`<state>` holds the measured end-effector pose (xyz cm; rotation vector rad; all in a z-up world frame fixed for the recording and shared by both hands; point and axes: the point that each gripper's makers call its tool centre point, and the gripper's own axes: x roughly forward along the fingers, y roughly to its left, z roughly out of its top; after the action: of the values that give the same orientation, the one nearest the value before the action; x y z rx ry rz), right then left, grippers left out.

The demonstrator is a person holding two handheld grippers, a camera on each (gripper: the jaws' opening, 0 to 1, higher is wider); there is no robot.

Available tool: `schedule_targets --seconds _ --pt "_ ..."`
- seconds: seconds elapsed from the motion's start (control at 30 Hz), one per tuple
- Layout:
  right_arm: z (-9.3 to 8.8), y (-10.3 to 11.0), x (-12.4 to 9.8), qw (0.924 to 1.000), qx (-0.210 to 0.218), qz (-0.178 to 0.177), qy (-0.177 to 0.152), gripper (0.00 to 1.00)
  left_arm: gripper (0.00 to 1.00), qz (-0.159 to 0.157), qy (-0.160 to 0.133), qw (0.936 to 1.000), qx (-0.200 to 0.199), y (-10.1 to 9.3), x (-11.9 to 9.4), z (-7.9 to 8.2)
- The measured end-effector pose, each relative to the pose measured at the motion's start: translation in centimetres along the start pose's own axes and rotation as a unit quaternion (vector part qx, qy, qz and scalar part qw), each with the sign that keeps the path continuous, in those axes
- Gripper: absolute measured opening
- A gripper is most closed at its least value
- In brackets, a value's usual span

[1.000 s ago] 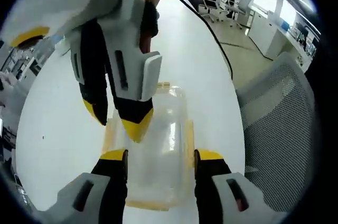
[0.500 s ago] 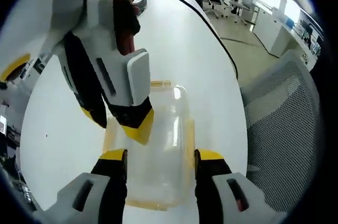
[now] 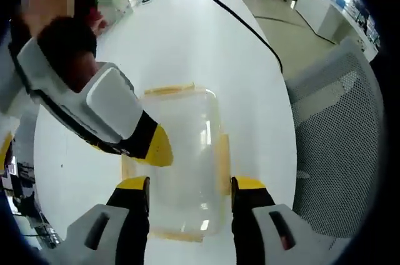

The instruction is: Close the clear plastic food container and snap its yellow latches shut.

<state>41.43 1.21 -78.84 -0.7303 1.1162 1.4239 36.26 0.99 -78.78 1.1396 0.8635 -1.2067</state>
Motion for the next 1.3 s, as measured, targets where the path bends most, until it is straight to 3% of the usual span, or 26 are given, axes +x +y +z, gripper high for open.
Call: schedule_targets --seconds 0.33,0.5,0.93,1.03,1.07,1.1,1.17,1.27,1.3 --pt "0.0 0.0 0.4 0.9995 0.004 0.031 0.008 0.4 0.52 0.036 0.038 0.9986 0.003 -0.2 0.4 -0.2" --pt "-0.2 0.4 0.6 0.9984 0.014 0.051 0.021 0.39 0.51 0.036 0.036 0.9987 -0.008 -0.4 0.2 -0.2" --pt "-0.3 0.6 0.7 0.9982 0.022 0.046 0.031 0.36 0.49 0.046 0.033 0.9983 -0.015 -0.5 0.4 -0.3" --pt "0.0 0.2 0.5 0.998 0.042 0.046 0.009 0.31 0.47 0.049 0.03 0.9982 -0.017 -0.4 0.4 -0.3" --pt "0.0 0.0 0.5 0.9981 0.043 0.043 0.003 0.27 0.47 0.037 0.023 0.9989 -0.018 -0.7 0.5 0.0" --pt "1.3 -0.8 0.1 0.997 0.063 0.027 -0.036 0.17 0.47 0.044 0.029 0.9985 -0.016 -0.5 0.2 -0.2" --pt "2.2 -1.4 -0.7 0.9964 0.068 0.012 -0.049 0.04 0.47 0.045 0.028 0.9984 -0.019 -0.3 0.3 -0.2" --pt "1.7 -0.9 -0.3 0.9997 0.013 0.003 0.019 0.07 0.48 0.046 0.028 0.9984 -0.017 -0.4 0.5 -0.2" --pt "1.8 -0.7 -0.1 0.999 -0.03 0.009 0.031 0.09 0.48 0.045 0.028 0.9985 -0.015 -0.4 0.5 -0.2"
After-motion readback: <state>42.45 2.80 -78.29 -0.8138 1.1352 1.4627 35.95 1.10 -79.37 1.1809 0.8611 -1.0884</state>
